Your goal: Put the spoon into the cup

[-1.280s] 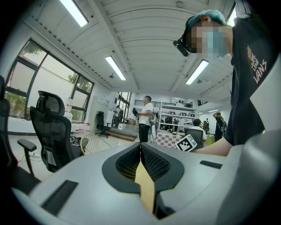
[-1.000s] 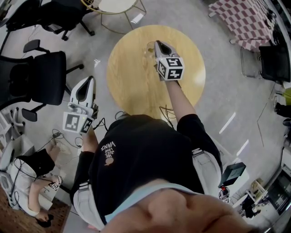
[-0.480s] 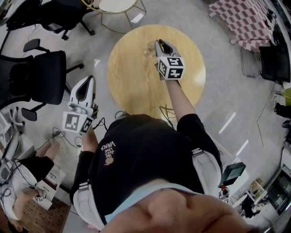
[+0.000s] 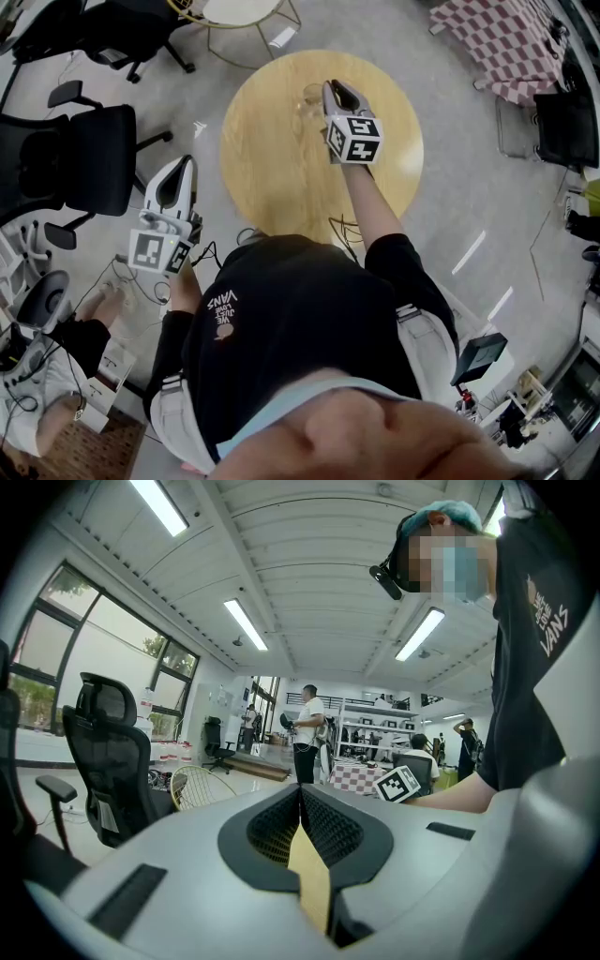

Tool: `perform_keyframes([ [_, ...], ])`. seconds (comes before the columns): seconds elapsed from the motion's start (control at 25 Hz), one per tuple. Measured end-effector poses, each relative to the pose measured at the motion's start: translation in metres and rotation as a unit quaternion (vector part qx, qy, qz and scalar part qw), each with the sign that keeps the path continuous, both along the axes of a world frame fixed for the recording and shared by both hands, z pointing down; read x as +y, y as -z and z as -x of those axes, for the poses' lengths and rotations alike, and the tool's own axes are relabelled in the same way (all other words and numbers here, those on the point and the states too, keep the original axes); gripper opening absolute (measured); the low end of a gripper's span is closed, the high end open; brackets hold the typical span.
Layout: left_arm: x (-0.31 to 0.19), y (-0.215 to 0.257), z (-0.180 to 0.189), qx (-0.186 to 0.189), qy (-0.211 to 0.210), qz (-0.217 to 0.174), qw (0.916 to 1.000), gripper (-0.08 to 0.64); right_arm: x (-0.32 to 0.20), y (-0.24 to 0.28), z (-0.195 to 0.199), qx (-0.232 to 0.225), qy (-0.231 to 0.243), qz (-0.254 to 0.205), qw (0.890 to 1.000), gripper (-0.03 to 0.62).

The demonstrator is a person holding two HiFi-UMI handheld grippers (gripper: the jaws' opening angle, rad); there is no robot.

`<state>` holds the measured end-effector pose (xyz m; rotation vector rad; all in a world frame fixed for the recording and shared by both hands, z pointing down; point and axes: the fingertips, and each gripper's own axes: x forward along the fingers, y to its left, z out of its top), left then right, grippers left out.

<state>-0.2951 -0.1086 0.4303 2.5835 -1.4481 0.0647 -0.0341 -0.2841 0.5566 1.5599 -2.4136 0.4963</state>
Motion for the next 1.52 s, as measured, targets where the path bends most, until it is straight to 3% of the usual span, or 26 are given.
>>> perform_keyframes([
  [1.52,0.007,0.005,0.0,0.004,0.0,-0.008,1.0,-0.003,0.005,0.029,-0.006,-0.029,-0.007,-0.027,0.999,0.049],
])
